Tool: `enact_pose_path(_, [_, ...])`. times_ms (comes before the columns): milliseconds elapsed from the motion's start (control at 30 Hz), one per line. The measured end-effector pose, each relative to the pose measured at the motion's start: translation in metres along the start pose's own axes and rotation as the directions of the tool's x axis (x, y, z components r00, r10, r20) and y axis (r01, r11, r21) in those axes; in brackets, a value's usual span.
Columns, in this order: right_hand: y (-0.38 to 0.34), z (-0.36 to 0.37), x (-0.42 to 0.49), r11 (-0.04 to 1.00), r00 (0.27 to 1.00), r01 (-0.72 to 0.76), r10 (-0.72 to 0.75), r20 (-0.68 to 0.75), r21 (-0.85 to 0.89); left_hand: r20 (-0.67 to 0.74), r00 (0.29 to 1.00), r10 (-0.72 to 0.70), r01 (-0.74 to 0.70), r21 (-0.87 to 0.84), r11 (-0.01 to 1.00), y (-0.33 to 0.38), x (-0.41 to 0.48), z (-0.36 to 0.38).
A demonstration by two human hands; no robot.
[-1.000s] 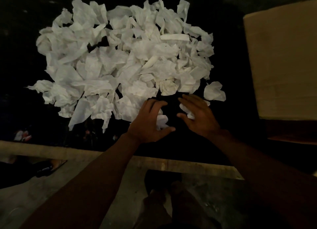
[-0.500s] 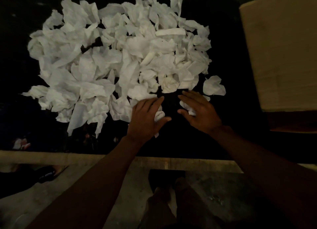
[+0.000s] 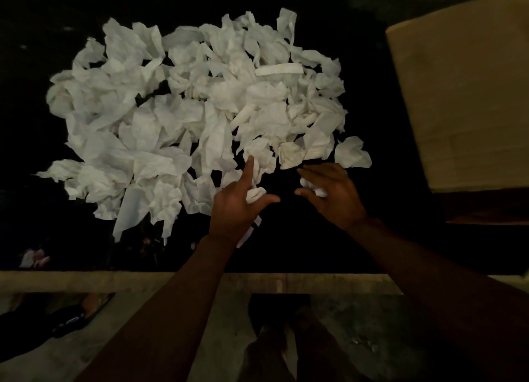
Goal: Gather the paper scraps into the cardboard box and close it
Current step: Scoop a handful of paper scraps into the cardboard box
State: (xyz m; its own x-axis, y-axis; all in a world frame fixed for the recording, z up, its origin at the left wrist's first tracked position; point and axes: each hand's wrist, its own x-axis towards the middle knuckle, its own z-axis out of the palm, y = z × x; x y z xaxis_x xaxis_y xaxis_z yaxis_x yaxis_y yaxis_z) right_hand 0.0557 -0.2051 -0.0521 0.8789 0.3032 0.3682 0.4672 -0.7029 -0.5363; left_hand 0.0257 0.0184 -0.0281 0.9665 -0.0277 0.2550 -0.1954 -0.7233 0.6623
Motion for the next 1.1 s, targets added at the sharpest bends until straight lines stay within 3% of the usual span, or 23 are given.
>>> enact_pose_path(200, [-0.027, -0.005, 0.007, 0.964, 0.972, -0.217, 0.228, -0.054, 0.151, 0.026, 0.997, -0.074, 0.077, -0.139, 0.987, 0.008, 0.006, -0.015])
enact_pose_path(367, [-0.052, -0.033, 0.034, 0.931, 0.943, -0.286, 0.316, -0.107, 0.227, 0.004, 0.997, -0.082, 0.082, -0.181, 0.980, 0.023, 0.027, -0.044])
enact_pose_path(500, [-0.077, -0.070, 0.064, 0.894, 0.903, -0.292, 0.375, -0.211, 0.339, -0.020, 0.999, -0.032, 0.027, -0.220, 0.975, 0.044, 0.056, -0.076])
enact_pose_path(800, [-0.123, -0.188, 0.117, 0.893, 0.837, -0.231, 0.385, -0.388, 0.387, -0.161, 0.974, 0.162, -0.209, -0.342, 0.916, 0.159, 0.131, -0.130])
enact_pose_path(967, [-0.114, -0.245, 0.108, 0.919, 0.764, -0.212, 0.369, -0.530, 0.334, -0.130, 0.952, 0.277, -0.306, -0.366, 0.879, 0.224, 0.151, -0.115])
enact_pose_path(1100, [-0.092, -0.284, 0.085, 0.913, 0.718, -0.284, 0.405, -0.566, 0.293, -0.086, 0.924, 0.373, -0.379, -0.342, 0.860, 0.271, 0.154, -0.086])
